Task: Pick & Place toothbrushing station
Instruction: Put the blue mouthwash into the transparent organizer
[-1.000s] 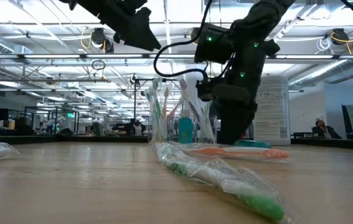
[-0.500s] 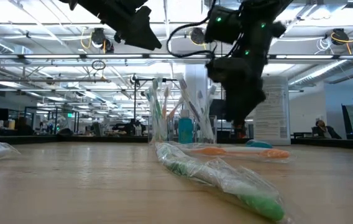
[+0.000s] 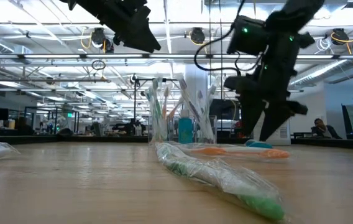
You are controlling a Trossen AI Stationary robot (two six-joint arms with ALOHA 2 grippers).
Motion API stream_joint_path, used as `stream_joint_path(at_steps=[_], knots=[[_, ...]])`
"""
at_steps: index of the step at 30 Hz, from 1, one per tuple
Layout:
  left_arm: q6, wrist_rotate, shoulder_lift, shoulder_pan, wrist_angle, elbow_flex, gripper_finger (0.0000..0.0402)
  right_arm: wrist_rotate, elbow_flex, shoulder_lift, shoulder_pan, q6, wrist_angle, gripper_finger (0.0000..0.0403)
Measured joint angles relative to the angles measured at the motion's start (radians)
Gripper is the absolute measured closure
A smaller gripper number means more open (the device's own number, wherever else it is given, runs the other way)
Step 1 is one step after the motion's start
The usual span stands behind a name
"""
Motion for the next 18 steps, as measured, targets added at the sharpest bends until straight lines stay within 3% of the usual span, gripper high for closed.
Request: stream_joint_path(at_steps=[5, 18], knots=[[0.000, 0.001, 0.000, 0.000, 0.003, 0.000, 0.0188, -0.047, -0.097, 0.000, 0.009, 0.093, 0.187, 0.0204], [0.007, 0.002, 0.000, 0.000, 0.007, 0.000, 0.0188, -0.024, -0.118, 0.027, 0.088, 0.160, 0.233, 0.0234]])
